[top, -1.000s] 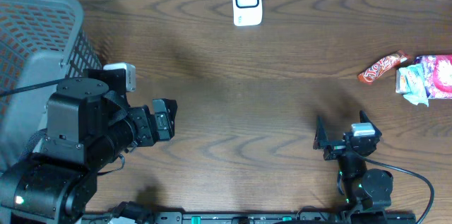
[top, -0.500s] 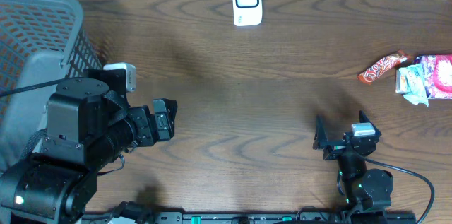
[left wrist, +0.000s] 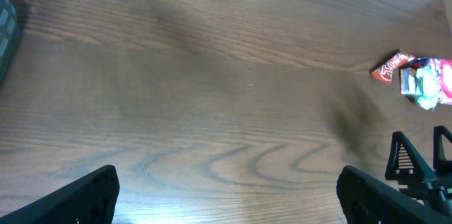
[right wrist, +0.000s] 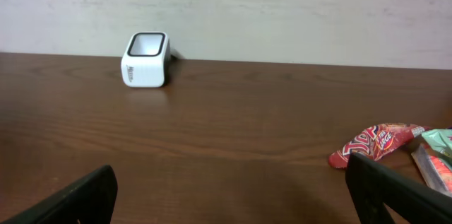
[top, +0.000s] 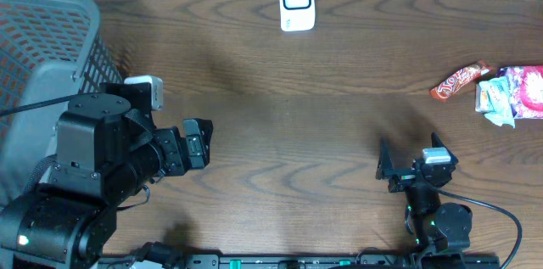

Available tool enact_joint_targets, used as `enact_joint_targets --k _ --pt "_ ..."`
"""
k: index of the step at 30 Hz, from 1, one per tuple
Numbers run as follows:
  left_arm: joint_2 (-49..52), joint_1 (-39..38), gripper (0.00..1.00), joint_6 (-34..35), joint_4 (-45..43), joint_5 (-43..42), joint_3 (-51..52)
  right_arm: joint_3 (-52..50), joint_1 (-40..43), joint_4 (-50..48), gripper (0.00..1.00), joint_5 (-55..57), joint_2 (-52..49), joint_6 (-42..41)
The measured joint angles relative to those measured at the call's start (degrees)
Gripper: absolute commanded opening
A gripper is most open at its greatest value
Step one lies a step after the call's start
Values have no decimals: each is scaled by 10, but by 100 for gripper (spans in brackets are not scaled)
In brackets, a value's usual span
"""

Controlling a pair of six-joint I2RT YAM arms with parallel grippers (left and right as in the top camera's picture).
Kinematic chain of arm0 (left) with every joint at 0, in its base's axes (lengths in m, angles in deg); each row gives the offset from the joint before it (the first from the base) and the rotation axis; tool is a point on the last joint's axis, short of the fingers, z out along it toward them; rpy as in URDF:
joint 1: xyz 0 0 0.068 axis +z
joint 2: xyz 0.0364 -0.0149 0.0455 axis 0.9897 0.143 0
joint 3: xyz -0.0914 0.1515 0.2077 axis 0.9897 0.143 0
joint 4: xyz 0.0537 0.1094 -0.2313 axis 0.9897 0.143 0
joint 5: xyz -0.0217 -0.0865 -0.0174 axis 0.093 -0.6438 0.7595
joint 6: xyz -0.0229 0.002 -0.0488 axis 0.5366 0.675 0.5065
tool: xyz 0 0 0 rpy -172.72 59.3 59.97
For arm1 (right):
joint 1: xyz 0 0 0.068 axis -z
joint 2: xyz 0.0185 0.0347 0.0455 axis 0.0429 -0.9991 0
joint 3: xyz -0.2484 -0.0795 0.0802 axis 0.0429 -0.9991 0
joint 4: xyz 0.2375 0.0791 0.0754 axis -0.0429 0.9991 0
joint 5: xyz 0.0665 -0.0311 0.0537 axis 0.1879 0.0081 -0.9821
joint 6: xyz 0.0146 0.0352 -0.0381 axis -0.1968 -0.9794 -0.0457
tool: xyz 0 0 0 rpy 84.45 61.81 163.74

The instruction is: Scan the item barcode

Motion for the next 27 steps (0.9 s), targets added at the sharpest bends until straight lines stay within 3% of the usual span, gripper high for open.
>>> enact_joint_targets --k 18,23,27 --pt "0 0 98 0 1 0 0 0 0 0 99 0 0 -2" --pt "-4 0 98 -2 35 7 2 0 0 0 99 0 0 -2" --pt "-36 0 98 -26 -4 10 59 0 0 0 99 0 0 -2"
